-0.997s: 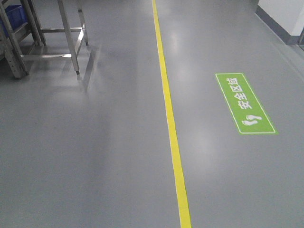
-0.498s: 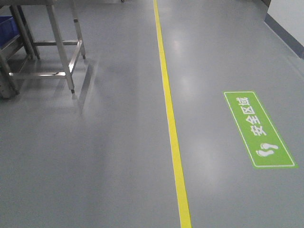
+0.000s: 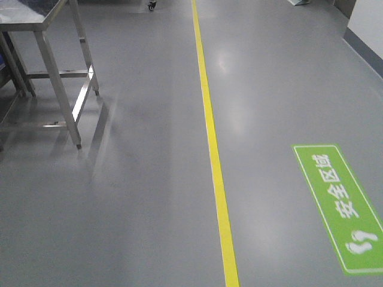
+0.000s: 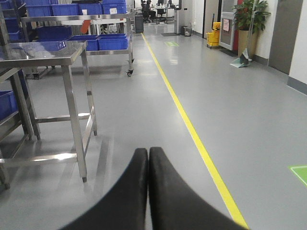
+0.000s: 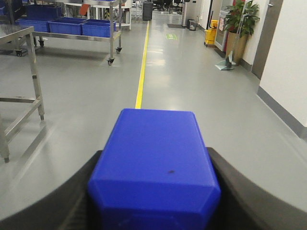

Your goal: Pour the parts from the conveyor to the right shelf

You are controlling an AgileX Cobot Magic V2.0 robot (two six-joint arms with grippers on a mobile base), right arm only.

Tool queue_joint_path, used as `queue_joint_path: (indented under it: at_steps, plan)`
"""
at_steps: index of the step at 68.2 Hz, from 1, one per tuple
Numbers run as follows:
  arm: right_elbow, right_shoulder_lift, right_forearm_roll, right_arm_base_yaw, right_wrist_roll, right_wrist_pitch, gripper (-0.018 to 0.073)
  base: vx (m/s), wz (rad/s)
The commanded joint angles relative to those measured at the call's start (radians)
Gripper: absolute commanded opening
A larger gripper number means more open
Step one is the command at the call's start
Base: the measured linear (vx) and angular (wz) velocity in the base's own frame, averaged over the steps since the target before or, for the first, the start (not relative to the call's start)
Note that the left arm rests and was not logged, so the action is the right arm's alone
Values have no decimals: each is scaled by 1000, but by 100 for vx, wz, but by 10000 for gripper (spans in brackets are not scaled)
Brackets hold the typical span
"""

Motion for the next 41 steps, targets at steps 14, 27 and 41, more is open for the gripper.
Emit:
queue_joint_path:
  at_steps: [14, 27, 41]
  plan:
    - [-28, 12, 6, -3, -9, -78, -6, 69, 7]
    - [-28, 12, 6, -3, -9, -78, -6, 71, 7]
    - [-28, 12, 6, -3, -9, -78, -6, 71, 2]
